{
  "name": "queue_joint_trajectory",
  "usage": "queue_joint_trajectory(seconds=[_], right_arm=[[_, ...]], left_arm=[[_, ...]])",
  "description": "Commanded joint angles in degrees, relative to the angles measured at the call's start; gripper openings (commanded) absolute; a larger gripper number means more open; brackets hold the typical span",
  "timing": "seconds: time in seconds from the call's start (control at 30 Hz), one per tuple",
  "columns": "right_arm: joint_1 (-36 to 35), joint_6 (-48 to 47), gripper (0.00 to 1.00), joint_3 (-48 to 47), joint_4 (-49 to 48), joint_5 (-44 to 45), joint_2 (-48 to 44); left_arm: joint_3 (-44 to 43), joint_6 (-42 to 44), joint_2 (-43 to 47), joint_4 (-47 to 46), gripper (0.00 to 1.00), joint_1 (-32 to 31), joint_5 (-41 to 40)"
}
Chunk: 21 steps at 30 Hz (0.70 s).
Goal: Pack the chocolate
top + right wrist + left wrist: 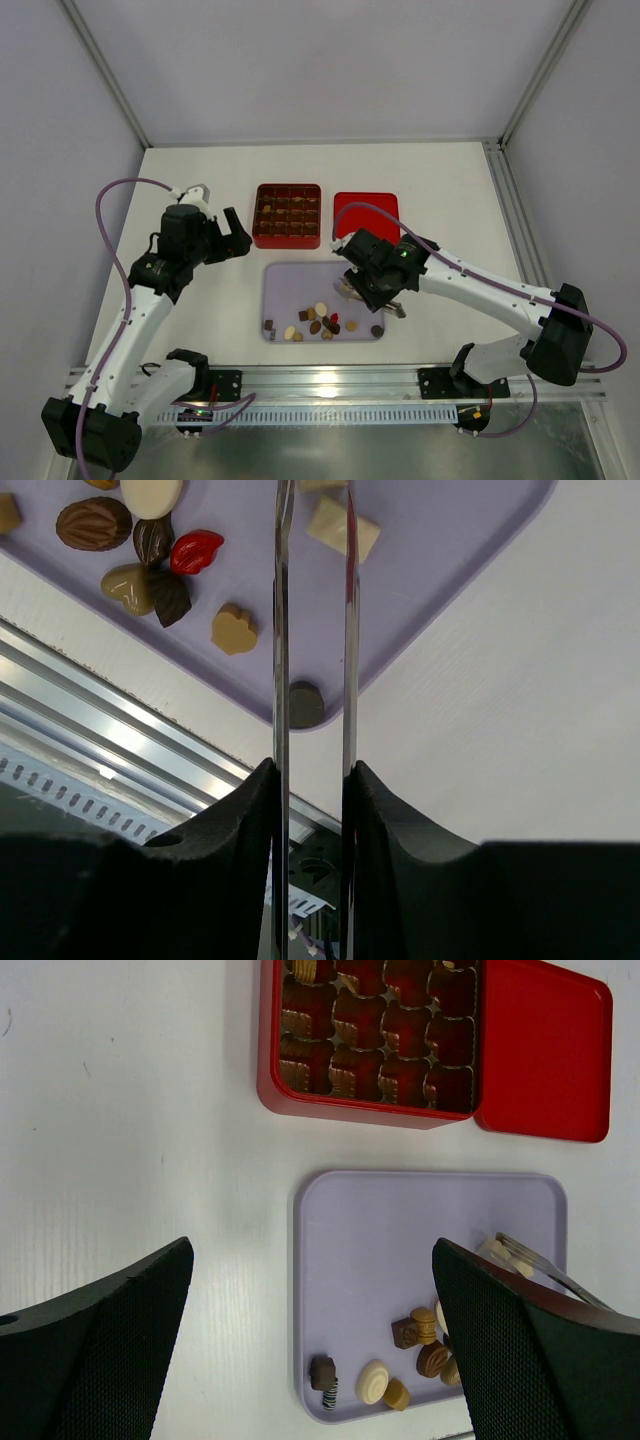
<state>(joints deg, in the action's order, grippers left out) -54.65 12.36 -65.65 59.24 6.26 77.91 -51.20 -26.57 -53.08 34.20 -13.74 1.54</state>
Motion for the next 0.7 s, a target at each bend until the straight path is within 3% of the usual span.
queue_joint_trajectory(seconds=[0.0, 0.67], right_arm=[[-0.3, 0.1, 0.33, -3.8, 0.2, 0.9, -0.4], [-0.1, 1.2, 0.33, -9.6, 1.7, 1.1, 0.7]], left_arm=[[-1.4, 0.5, 0.5, -0.6, 1.0, 0.3, -0.3], [-1.3, 0.5, 0.6, -0.5, 1.0, 0.3, -0.3]])
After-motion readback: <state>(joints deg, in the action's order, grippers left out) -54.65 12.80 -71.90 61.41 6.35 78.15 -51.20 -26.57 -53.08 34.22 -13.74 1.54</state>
